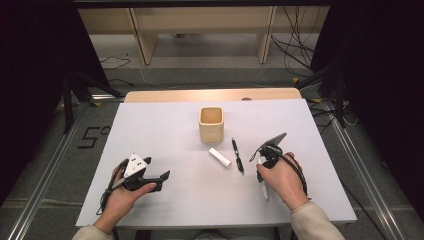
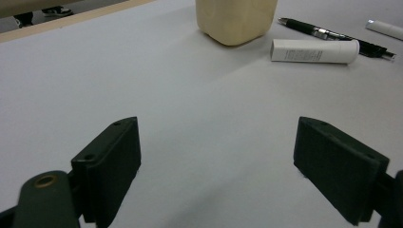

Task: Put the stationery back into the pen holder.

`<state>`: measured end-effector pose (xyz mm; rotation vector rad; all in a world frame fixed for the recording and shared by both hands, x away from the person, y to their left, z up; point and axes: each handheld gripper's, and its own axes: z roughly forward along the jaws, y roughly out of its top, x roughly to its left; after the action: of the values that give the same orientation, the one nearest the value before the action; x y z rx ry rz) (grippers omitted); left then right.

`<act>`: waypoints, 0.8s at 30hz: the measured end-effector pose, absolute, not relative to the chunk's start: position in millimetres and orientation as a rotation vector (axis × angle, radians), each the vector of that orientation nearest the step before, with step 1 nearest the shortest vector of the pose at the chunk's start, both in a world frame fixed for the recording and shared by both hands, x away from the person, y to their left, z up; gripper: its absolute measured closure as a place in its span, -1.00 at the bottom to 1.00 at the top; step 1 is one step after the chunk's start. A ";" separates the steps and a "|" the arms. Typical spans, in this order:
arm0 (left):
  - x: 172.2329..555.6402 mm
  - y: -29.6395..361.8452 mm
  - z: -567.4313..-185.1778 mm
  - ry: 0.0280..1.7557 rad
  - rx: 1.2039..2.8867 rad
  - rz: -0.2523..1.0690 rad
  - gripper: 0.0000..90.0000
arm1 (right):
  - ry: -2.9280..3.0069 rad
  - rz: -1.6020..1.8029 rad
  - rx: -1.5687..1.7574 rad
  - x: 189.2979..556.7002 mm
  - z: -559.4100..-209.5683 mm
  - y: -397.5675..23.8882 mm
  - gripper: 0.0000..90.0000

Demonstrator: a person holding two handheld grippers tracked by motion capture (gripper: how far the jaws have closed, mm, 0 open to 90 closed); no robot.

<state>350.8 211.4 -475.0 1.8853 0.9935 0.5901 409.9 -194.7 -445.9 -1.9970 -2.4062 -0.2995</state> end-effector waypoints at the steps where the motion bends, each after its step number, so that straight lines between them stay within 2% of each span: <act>1: 350.8 211.4 -474.9 0.994 1.886 0.590 -0.65 | -2.406 -0.300 -1.997 409.9 -445.9 -194.7 0.54; 24: 351.0 211.0 -474.9 0.994 1.885 0.590 -0.65 | -2.378 -0.186 -2.026 418.1 -452.5 -188.5 0.61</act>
<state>351.0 211.0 -474.9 1.8848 0.9936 0.5900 418.1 -188.5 -452.5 -2.0262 -2.3779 -0.1861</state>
